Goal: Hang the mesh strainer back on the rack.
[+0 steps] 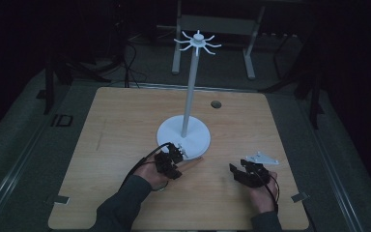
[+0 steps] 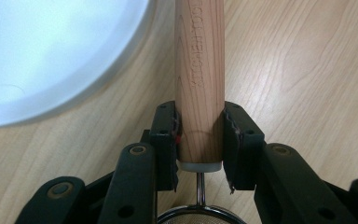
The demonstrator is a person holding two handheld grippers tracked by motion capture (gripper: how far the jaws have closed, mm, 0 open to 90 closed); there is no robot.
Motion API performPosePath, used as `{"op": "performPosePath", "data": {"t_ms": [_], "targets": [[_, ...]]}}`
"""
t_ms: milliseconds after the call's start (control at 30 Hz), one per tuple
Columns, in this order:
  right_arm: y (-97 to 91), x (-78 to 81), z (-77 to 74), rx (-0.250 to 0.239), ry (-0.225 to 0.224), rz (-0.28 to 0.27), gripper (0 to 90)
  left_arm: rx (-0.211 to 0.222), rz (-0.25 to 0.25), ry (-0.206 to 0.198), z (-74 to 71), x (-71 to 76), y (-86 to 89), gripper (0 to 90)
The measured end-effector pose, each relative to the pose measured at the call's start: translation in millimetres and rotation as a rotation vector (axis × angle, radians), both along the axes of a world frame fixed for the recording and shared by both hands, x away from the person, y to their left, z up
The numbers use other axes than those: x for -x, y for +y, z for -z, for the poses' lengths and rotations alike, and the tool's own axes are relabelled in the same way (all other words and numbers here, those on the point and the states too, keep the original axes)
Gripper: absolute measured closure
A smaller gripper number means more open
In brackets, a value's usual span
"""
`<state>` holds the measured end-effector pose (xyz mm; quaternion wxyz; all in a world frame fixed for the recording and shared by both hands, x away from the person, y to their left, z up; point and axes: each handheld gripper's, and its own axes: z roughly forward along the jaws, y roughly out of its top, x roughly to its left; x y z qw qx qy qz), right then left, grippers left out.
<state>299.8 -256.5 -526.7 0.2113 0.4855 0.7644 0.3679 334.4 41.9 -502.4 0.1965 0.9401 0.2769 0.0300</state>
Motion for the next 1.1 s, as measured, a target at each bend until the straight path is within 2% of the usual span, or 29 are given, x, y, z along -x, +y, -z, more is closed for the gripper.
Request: {"op": "performPosePath", "data": {"t_ms": [800,1100], "targets": [[-0.3,1.0,1.1,0.001,-0.010,0.007,46.7,0.160,-0.080,-0.153,-36.0,8.6,4.1,68.8],[-0.5,1.2,1.2,0.001,-0.014,0.007,46.7,0.210,-0.105,-0.182,-45.4,9.9,7.4,68.8]]}}
